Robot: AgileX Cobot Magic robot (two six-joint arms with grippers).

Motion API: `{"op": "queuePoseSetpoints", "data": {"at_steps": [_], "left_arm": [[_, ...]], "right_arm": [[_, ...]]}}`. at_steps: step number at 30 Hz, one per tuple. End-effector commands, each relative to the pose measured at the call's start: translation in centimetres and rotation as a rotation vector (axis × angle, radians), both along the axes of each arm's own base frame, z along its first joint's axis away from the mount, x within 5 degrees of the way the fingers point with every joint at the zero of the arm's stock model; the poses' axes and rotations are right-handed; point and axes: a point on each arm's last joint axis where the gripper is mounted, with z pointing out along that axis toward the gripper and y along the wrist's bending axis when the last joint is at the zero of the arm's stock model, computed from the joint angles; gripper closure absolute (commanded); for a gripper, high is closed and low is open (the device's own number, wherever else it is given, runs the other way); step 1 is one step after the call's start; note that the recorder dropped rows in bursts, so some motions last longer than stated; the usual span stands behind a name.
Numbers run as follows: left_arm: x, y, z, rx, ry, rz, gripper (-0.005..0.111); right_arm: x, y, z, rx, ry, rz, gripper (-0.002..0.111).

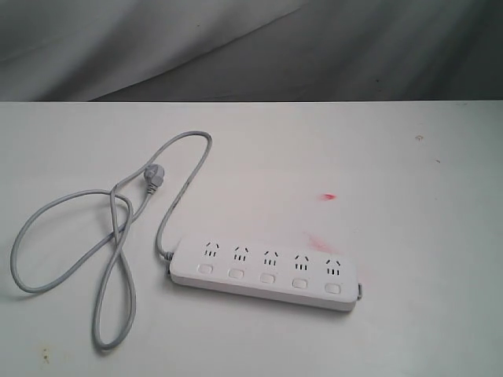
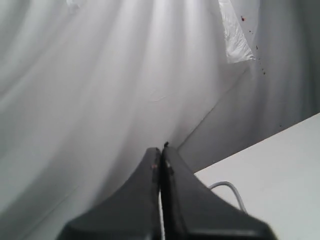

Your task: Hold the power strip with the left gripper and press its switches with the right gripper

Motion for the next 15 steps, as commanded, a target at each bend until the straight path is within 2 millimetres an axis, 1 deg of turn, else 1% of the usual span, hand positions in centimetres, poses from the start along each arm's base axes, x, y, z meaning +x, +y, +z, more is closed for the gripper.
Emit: {"op": "queuePoseSetpoints", "data": {"at_steps": [1, 6, 8, 10, 13, 15], "left_arm": [[0.3, 0.0, -1.0, -0.106, 0.052, -0.011, 0.107], [0.8, 0.1, -3.3, -0.185, 0.148, 0.0, 0.107], [0.8, 0.1, -3.5, -0.244, 0.162, 0.001, 0.107], [0.8, 0.1, -4.2, -0.23, 0.238, 0.006, 0.107], [0.8, 0.3, -4.6, -0.177, 0.273, 0.035, 0.107], [0.7, 0.2, -5.3, -0.192, 0.351, 0.041, 0.107]], "right_arm": [[0.0, -0.1, 0.0, -0.005, -0.012, -0.007, 0.108], [0.0, -0.1, 0.0, -0.005, -0.012, -0.007, 0.108], [0.0, -0.1, 0.0, -0.005, -0.012, -0.007, 0.108], [0.0, -0.1, 0.0, -0.005, -0.012, -0.007, 0.108], [0.0, -0.1, 0.0, -0.005, -0.012, -0.007, 0.108], [0.0, -0.1, 0.0, -0.005, -0.012, -0.007, 0.108]]}}
